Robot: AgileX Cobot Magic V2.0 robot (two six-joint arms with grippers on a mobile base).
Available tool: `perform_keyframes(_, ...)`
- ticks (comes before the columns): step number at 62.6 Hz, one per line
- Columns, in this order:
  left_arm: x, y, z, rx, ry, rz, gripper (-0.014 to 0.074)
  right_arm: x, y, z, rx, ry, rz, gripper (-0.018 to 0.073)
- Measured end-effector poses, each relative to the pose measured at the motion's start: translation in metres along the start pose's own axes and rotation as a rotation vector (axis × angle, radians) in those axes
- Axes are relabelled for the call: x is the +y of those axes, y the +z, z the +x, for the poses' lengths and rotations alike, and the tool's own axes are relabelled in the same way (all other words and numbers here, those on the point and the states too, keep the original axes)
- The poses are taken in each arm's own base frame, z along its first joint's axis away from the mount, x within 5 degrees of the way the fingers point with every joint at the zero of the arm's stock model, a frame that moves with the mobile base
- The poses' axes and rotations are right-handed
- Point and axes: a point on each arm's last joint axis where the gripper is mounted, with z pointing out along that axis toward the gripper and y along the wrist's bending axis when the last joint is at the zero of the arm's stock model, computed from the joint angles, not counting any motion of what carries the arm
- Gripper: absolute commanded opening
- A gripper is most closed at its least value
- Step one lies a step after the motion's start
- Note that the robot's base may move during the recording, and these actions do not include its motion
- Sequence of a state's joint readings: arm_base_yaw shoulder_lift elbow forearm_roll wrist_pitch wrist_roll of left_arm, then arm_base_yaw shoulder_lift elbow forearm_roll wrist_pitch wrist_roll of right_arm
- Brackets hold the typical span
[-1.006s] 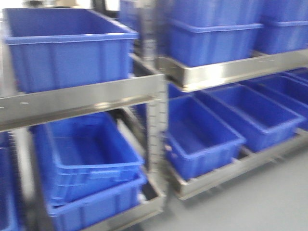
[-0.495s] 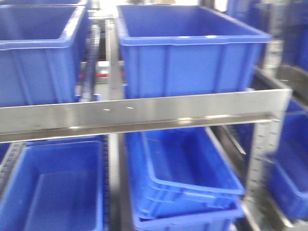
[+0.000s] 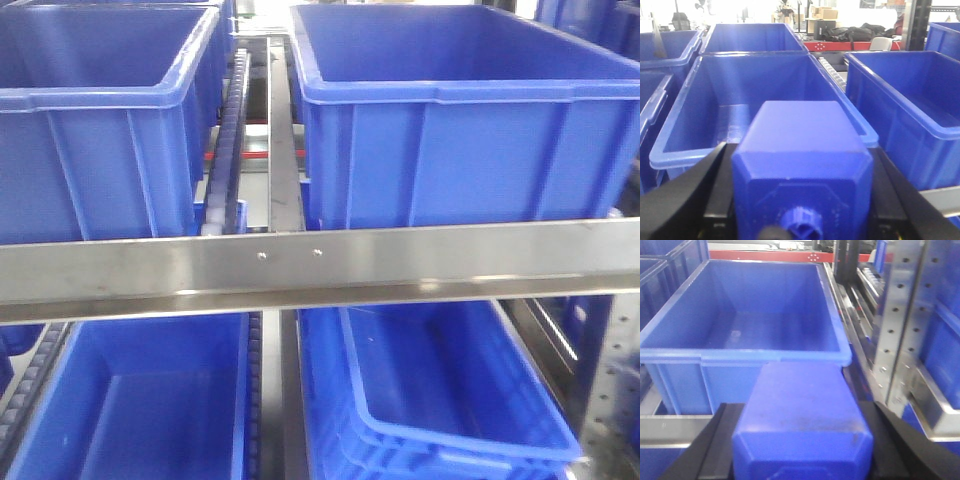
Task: Pick and sort blue part to right shelf
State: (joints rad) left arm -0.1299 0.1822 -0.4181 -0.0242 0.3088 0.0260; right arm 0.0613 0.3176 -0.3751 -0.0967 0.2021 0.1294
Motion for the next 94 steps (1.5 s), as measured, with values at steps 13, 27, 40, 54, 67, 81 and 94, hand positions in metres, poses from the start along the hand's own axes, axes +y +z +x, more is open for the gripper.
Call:
perform_keyframes(13,0.0,0.0,0.0,0.0,0.0,0.0,0.0365,0.0,0.0,0.0,0.0,0.0,0.0,0.0373)
perform_keyframes(27,0.0,0.0,0.0,0.0,0.0,0.0,0.0365,0.0,0.0,0.0,0.0,0.0,0.0,0.0373)
perform_keyframes(40,0.0,0.0,0.0,0.0,0.0,0.0,0.0365,0.0,0.0,0.0,0.0,0.0,0.0,0.0373)
perform_keyframes(54,0.0,0.0,0.0,0.0,0.0,0.0,0.0365,0.0,0.0,0.0,0.0,0.0,0.0,0.0373)
perform_keyframes(67,0.0,0.0,0.0,0.0,0.0,0.0,0.0365,0.0,0.0,0.0,0.0,0.0,0.0,0.0373)
perform_keyframes(81,0.0,0.0,0.0,0.0,0.0,0.0,0.0365,0.0,0.0,0.0,0.0,0.0,0.0,0.0373)
perform_keyframes(94,0.0,0.0,0.0,0.0,0.0,0.0,0.0365,0.0,0.0,0.0,0.0,0.0,0.0,0.0373)
